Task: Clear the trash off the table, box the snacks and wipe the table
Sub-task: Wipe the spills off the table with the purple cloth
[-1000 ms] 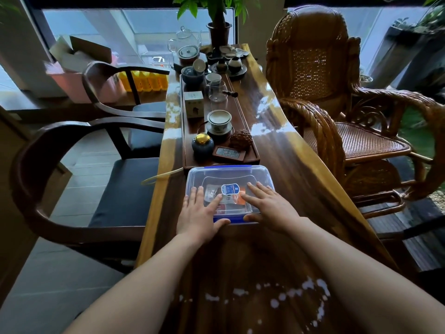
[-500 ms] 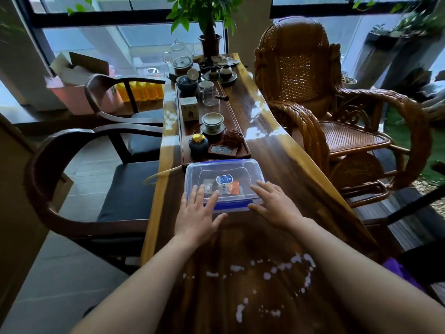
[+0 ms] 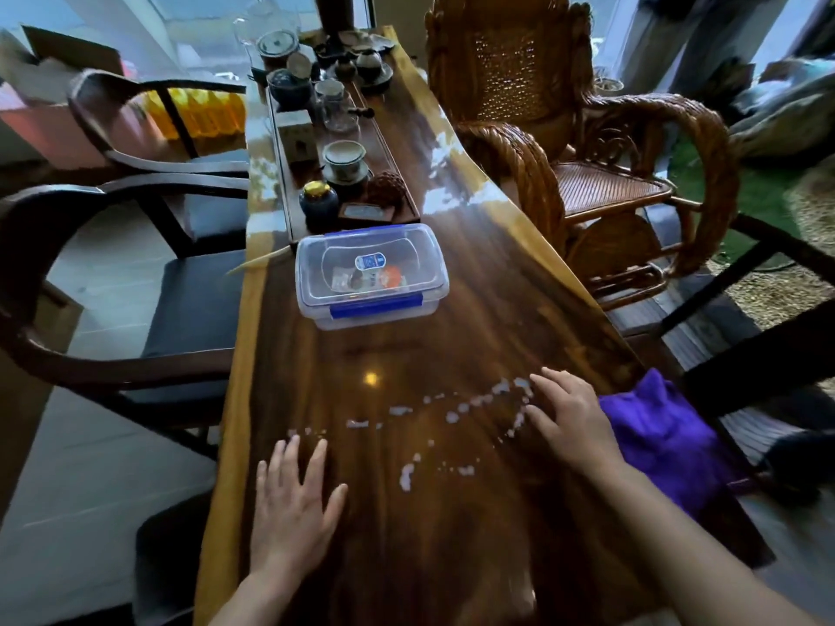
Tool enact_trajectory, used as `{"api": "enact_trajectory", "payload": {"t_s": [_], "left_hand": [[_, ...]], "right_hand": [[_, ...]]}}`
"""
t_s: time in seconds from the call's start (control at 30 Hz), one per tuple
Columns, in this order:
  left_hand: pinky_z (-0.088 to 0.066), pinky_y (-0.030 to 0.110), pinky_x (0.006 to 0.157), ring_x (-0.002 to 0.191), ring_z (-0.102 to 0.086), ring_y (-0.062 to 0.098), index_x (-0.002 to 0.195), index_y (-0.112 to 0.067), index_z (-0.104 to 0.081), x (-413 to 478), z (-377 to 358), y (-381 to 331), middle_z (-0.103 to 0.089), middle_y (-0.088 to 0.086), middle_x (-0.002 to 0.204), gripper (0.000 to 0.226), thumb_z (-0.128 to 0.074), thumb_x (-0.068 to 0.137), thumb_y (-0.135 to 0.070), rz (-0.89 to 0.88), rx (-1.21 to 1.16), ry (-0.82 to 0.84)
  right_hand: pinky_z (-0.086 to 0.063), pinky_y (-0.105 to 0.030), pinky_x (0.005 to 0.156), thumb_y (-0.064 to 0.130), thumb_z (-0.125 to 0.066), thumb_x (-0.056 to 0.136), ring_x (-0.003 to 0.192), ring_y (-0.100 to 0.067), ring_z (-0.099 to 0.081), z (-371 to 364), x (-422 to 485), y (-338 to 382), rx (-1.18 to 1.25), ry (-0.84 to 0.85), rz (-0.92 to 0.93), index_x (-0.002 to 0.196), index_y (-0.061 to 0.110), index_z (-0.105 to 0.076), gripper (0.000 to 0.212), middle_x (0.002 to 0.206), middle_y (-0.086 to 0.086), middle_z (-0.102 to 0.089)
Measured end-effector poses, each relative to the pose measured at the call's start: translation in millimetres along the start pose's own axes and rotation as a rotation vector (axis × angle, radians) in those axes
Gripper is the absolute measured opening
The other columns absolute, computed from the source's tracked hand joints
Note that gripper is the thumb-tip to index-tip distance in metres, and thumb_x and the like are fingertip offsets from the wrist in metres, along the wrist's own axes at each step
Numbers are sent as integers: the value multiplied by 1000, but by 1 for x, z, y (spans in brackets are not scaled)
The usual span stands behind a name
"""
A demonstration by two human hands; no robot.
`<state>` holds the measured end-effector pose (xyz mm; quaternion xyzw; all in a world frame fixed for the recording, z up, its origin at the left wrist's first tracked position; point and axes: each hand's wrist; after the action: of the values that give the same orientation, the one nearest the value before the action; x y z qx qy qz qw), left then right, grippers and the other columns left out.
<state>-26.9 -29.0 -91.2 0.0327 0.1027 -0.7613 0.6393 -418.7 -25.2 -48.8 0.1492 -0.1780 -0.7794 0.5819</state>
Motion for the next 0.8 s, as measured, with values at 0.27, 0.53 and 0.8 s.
{"api": "enact_trajectory", "payload": {"t_s": [0.27,0.53,0.8], "left_hand": [[-1,64,116,152,3,31,156,-34,-7,-26,-39,3,-4,11,165,82,-4,86,-76,87,39,76],[-9,66,115,151,-7,34,156,-30,-15,-26,-47,4,-12,12,164,79,-11,90,-74,104,93,18],[-10,66,115,150,-13,35,154,-28,-24,-25,-50,2,-19,15,162,79,-13,90,-73,101,69,7]], "right_hand": [[-13,-65,115,67,-53,88,149,-35,-14,25,-22,-54,-472,49,-255,149,41,-35,68,163,-2,-24],[-16,-63,114,83,-16,81,149,-33,-8,11,-41,-82,-520,192,-325,151,52,-8,77,166,5,-9],[-24,-65,111,88,-27,74,148,-35,-1,18,-50,-105,-316,109,-529,149,56,-17,82,166,6,0]]}}
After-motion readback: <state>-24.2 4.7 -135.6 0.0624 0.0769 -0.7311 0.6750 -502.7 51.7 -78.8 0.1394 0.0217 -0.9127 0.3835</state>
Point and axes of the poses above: each hand's wrist, its own x-axis towards the middle knuckle, its own z-axis out of the back of the hand, y = z × x
